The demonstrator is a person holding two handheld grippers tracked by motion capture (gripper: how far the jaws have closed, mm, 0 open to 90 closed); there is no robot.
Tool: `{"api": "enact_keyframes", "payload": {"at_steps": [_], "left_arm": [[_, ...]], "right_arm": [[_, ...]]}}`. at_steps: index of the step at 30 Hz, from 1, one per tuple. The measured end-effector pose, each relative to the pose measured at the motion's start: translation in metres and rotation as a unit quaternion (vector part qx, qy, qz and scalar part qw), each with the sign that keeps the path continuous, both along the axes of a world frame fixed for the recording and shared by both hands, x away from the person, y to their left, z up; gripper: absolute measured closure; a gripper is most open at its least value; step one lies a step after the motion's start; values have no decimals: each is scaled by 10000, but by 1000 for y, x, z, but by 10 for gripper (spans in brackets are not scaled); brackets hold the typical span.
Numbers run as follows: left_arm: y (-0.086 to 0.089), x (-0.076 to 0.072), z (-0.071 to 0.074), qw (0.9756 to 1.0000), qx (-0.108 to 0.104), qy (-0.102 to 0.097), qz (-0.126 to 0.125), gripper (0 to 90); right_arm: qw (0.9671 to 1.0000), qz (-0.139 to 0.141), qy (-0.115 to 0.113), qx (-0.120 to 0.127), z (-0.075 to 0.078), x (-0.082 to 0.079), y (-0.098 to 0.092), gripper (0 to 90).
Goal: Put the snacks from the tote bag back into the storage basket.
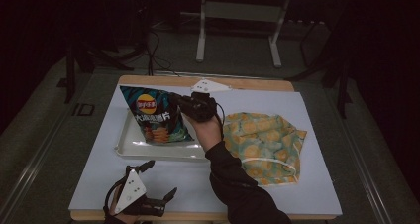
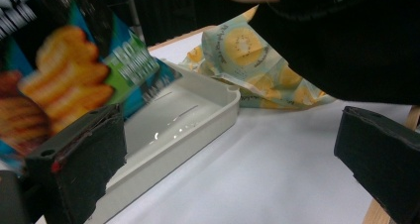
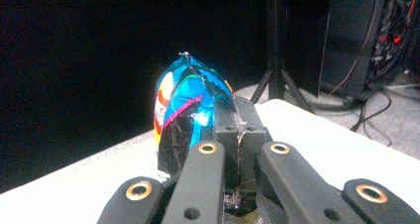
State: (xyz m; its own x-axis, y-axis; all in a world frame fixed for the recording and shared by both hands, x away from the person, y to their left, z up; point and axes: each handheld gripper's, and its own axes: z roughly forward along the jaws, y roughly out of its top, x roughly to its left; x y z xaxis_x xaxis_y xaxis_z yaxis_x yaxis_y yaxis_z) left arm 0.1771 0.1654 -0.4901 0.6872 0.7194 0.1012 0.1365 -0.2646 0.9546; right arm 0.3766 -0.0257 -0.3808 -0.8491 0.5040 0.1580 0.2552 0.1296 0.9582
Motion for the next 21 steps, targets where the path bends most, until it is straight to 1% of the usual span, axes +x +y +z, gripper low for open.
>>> {"api": "enact_keyframes", "payload": {"at_steps": [3, 4, 5, 6, 8, 11, 15, 19, 21], "left_arm": [[0, 0, 0, 10000, 6, 1, -4, 2], [0, 0, 0, 10000, 8, 0, -8, 2], [0, 0, 0, 10000, 13, -1, -7, 2], [0, 0, 0, 10000, 10, 1, -8, 2], [0, 0, 0, 10000, 12, 3, -8, 2], [-1, 0, 0, 10000, 34, -2, -17, 2], [-1, 1, -1, 10000, 38, 11, -22, 2], [-2, 1, -1, 10000, 61, 15, -29, 2], [-2, 1, -1, 10000, 76, 17, -31, 2]], "right_arm": [[9999, 6, 54, -94, -11, -1, 0, 900], [9999, -3, 85, -90, -14, -2, -1, 900], [9999, 28, 138, -15, -17, -2, -3, 900], [9998, 28, 180, -21, -19, -1, -4, 900], [9998, 28, 166, -115, -24, -2, -7, 900], [9995, 19, 238, -182, -31, 0, -13, 900], [9991, -21, 358, -228, -37, 3, -22, 900], [9983, -56, 463, -341, -42, 6, -28, 900], [9983, -56, 463, -341, -42, 6, -28, 900]]}}
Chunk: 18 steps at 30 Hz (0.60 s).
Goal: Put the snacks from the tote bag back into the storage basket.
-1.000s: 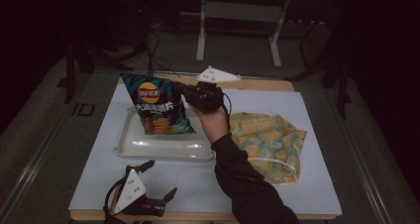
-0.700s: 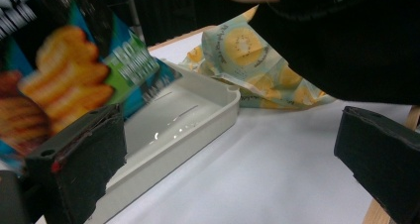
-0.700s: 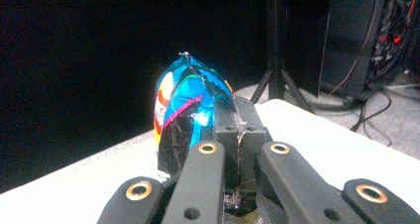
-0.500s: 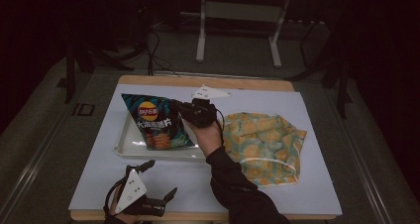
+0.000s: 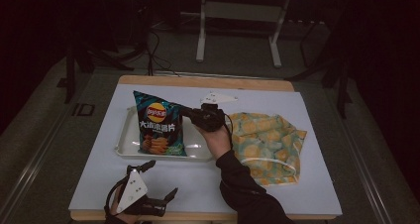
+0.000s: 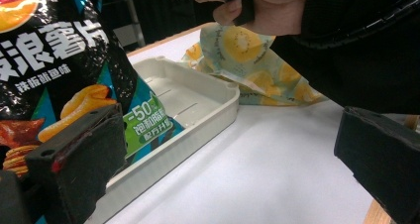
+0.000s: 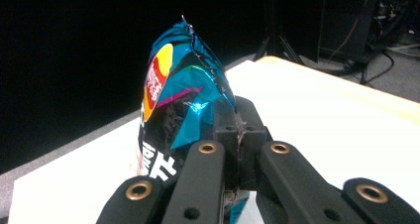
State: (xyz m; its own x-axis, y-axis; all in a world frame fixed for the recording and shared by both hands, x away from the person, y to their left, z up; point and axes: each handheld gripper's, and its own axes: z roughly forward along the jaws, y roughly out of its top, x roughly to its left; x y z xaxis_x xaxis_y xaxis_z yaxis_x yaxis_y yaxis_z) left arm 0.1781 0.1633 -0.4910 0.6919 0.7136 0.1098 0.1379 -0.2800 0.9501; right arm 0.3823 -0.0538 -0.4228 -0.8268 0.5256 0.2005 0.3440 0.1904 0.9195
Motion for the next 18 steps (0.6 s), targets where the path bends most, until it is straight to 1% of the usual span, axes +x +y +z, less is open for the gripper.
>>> {"api": "enact_keyframes", "payload": {"at_steps": [1, 3, 7, 10, 12, 15, 18], "left_arm": [[-1, 0, 0, 10000, 15, 1, -4, 2], [0, 0, 0, 10000, 7, 3, 2, 2], [0, 0, 0, 10000, 4, 1, -8, 2], [0, 0, 0, 10000, 7, -2, -19, 2], [0, 0, 0, 10000, -11, -4, -19, 2], [0, 0, 0, 10000, -25, -3, -22, 2], [0, 0, 0, 10000, -30, 4, -29, 2]], "right_arm": [[9999, -46, 75, -92, -4, 3, -4, 900], [9997, -121, 163, -139, -8, 7, -5, 900], [9994, -180, 231, -192, -14, 14, -5, 900], [9990, -226, 299, -238, -16, 20, -3, 900], [9984, -292, 323, -365, -17, 25, -1, 900], [9975, -368, 407, -445, -19, 35, 3, 900], [9962, -498, 462, -545, -24, 43, 8, 900]]}}
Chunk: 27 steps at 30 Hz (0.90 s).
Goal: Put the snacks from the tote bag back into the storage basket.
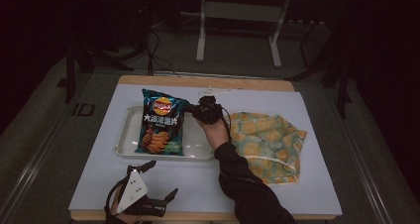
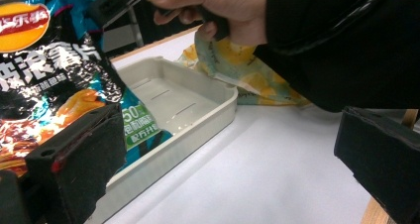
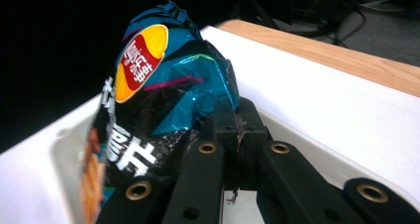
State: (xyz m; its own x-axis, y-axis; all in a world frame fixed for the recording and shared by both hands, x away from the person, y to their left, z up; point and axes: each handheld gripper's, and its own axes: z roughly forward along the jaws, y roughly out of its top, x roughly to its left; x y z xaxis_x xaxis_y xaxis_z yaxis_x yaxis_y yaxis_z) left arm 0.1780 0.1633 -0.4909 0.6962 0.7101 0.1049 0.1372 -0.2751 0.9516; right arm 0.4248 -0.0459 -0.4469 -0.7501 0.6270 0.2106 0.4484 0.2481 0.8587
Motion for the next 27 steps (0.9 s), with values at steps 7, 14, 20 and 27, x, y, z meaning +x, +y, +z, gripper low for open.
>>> {"api": "enact_keyframes", "payload": {"at_steps": [7, 14, 20, 27], "left_arm": [[0, 0, 0, 10000, -11, -4, -18, 2], [-1, 0, 0, 10000, 2, -1, -31, 2], [-1, 0, 0, 10000, 21, 5, -30, 2], [-2, 0, -1, 10000, 32, 4, -22, 2]], "right_arm": [[9995, -190, 149, -187, -10, 11, 7, 885], [9985, -365, 30, -401, -5, 10, 7, 677], [9980, -444, -156, -424, 7, 4, -3, 601], [9984, -285, -171, -452, 20, -2, -17, 450]]}}
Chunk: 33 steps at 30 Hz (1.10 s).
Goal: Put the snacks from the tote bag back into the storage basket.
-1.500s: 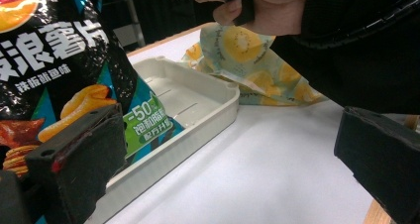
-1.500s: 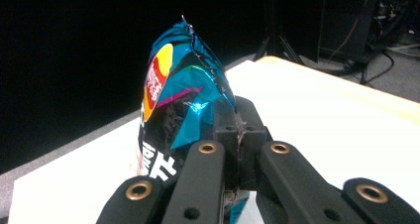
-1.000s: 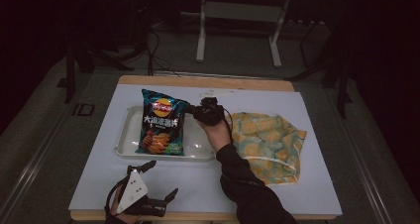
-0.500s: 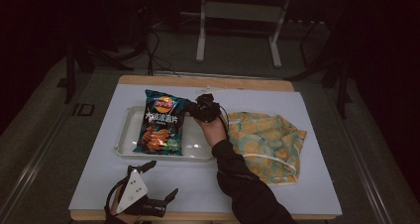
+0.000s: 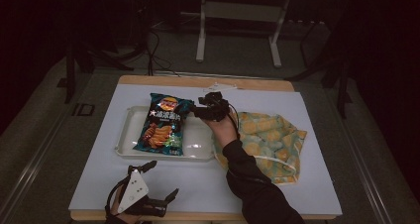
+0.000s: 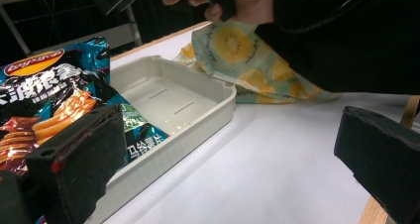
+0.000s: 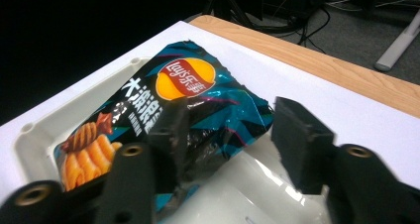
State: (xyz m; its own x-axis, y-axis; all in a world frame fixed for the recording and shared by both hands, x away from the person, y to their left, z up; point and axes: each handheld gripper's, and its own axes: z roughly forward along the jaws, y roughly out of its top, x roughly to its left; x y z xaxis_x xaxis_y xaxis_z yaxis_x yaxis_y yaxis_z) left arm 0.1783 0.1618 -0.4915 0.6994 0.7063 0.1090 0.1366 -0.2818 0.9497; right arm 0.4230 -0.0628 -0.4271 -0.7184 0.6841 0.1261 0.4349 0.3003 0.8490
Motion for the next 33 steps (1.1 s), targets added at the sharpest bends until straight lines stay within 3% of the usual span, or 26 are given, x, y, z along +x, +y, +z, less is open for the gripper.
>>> {"api": "enact_keyframes", "payload": {"at_steps": [4, 8, 10, 12, 15, 18, 33], "left_arm": [[0, 0, 0, 10000, 19, 1, 14, 2], [0, 0, 0, 10000, 25, 9, 18, 2], [0, 0, 0, 10000, 31, 13, 16, 2], [-1, 1, 0, 10000, 28, 14, 9, 2], [-1, 1, -1, 10000, 40, 28, 1, 2], [-1, 1, -1, 10000, 52, 32, 3, 2], [-1, 2, -1, 10000, 58, 42, 3, 2]], "right_arm": [[9998, 174, -4, -32, 5, -4, -8, 353], [9994, 290, 53, 173, 11, -5, -22, 222], [9992, 295, 69, 253, 13, -6, -30, 204], [9992, 336, 25, 196, 14, -8, -38, 159], [9989, 454, 78, 103, 16, -10, -47, 166], [9990, 445, -16, -39, 19, -15, -56, 167], [9993, -168, -311, -115, 32, -26, -120, 170]]}}
